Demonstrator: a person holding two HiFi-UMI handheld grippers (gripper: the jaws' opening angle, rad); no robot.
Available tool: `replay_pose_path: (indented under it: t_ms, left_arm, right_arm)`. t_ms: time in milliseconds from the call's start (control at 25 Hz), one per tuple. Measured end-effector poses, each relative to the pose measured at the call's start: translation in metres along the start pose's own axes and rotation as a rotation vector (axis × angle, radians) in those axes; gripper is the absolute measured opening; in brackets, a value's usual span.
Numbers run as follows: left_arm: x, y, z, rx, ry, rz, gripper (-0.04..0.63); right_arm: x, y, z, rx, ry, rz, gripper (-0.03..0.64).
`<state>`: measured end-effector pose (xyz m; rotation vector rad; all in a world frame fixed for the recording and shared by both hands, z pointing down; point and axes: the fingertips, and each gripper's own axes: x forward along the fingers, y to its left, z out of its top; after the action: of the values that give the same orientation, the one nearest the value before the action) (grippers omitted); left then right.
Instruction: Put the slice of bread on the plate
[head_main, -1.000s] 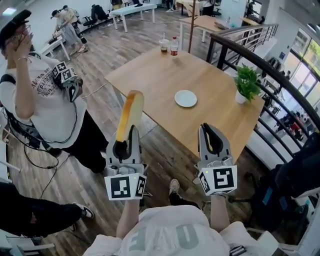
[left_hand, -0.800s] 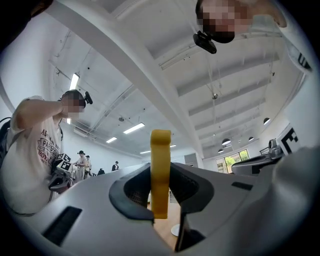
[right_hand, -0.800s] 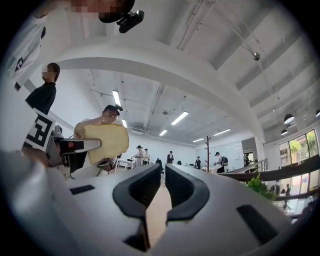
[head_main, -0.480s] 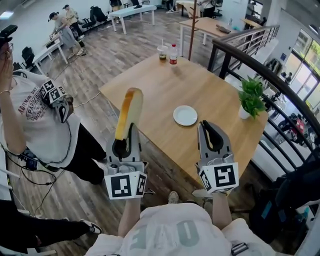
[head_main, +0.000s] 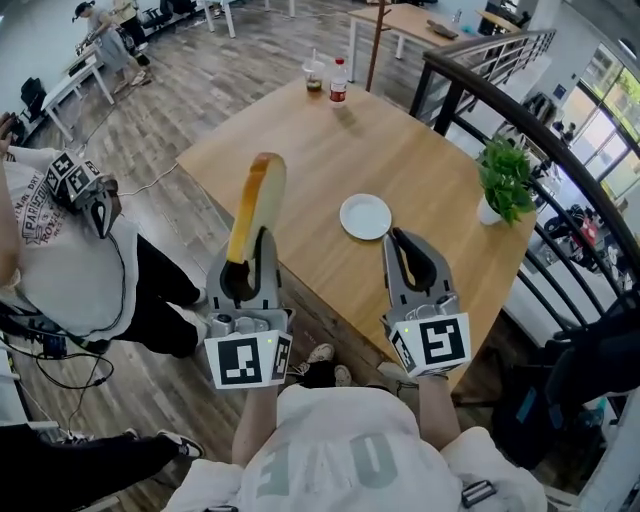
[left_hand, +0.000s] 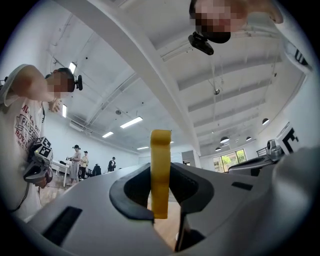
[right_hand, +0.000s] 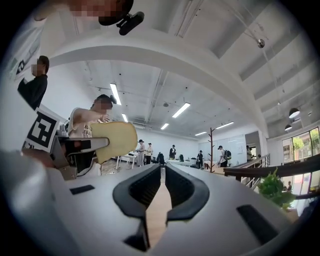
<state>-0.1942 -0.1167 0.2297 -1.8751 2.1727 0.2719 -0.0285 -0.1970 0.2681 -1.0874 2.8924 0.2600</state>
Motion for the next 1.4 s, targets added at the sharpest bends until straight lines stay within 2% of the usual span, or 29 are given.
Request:
replay_pose_path:
  t_ms: [160,280,440,560,840,1200,1400]
  left_arm:
    - [0.021,0.0,0.002,0.076,-0.006,-0.048,0.091]
    - [0.037,0.003,0.003,0.043,-0.008,-0.077,0.091]
    - [0.052,0.003,-0.002,0.016,-0.01,-0.106,0.091]
    - [0.058,0.002,-0.008,0.001,0.001,-0.123,0.091]
    - [0.081,-0.009,-0.013,0.014,0.012,-0.178,0.091]
    - [0.116,-0.039,-0.047,0.175,0.08,-0.293,0.091]
    - [0.142,-0.057,-0.082,0.301,0.115,-0.35,0.091]
  right_arm:
    - [0.011,-0.004,-0.001,0.008,0.02,-0.048,0.029]
    - [0.017,-0.009,0.003,0.029,0.016,-0.075,0.029]
    - [0.024,-0.024,0.004,-0.016,0.013,-0.132,0.029]
    - [0.028,-0.028,0.0,0.022,0.013,-0.138,0.029]
    - [0.041,-0.042,-0.008,-0.035,0.068,-0.191,0.028]
    - [0.035,-0.063,-0.032,0.006,0.127,-0.253,0.028]
    - [0.036,-0.08,-0.051,0.016,0.165,-0.278,0.028]
